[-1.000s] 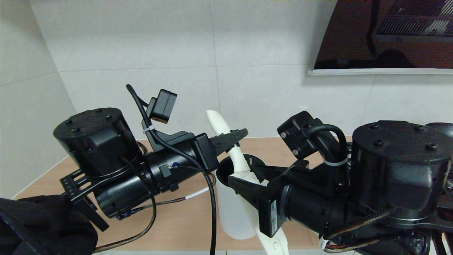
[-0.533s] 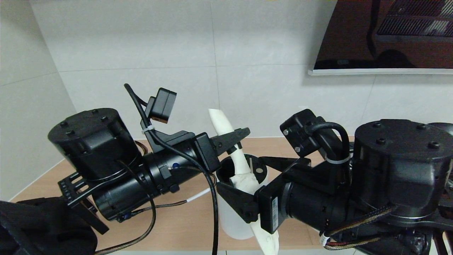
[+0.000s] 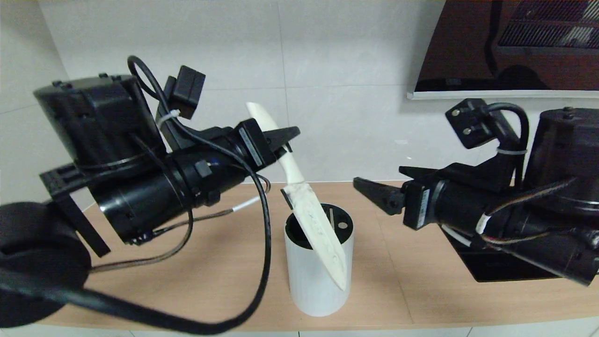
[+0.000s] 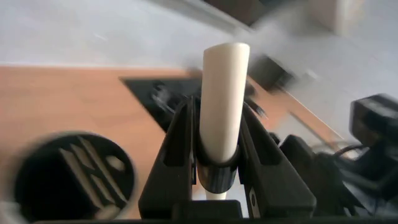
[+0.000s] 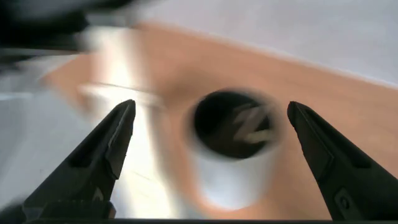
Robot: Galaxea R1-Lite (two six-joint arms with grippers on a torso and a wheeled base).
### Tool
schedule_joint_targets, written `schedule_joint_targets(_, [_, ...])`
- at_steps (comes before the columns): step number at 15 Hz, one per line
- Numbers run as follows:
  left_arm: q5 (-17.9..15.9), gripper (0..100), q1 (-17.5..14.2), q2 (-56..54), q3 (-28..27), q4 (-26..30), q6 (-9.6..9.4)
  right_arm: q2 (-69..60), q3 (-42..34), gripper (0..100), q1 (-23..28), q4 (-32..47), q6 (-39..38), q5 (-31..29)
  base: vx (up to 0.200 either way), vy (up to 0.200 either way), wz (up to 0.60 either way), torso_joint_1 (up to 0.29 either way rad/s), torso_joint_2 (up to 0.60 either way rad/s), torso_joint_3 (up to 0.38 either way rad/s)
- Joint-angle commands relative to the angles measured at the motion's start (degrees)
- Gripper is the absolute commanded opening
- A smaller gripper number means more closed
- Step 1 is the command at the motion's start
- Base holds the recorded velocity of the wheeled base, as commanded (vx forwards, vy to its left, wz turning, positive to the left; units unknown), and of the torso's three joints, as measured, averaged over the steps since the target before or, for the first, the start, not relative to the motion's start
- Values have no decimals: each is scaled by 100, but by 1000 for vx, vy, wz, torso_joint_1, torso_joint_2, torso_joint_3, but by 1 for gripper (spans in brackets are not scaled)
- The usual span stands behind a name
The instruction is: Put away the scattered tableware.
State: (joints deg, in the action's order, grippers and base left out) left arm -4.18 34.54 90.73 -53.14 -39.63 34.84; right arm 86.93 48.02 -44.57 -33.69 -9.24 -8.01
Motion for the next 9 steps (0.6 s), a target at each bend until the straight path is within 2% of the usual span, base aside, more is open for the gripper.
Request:
schedule_joint_targets(1, [576, 0, -386, -240, -1190, 1300, -320, -546, -29, 100, 862, 513, -25, 388, 0, 0, 0, 0, 0, 0])
schedule_joint_targets(2, [796, 0, -386, -232, -1348, 1555, -408, -607, -56, 100, 1020, 742, -52, 458, 0, 0, 0, 0, 0, 0])
schedule_joint_targets(4, [1306, 0, -184, -223, -1208, 1537, -654, -730, -522, 100, 1012, 742, -262, 467, 0, 0, 0, 0, 0, 0])
schedule_joint_targets(5, [1640, 0, -87, -170, -1067, 1467, -891, -713, -715, 100, 1012, 742, -245, 485, 0, 0, 0, 0, 0, 0])
schedule_joint_targets(6, [1798, 0, -26, -179, -935, 1370, -1085, -686, -812, 100, 1012, 759, -210, 467, 0, 0, 0, 0, 0, 0])
schedule_joint_targets(7, [2176, 0, 167, -153, -671, 817, -1753, -686, -961, 100, 994, 759, -43, 449, 0, 0, 0, 0, 0, 0])
schedule_joint_targets(8, [2580, 0, 378, -100, -478, 412, -2166, -677, -1014, 100, 994, 768, -16, 423, 0, 0, 0, 0, 0, 0])
schedule_joint_targets(9, [3037, 0, 563, 50, -461, 122, -2500, -669, -1031, 100, 994, 768, -8, 432, 0, 0, 0, 0, 0, 0])
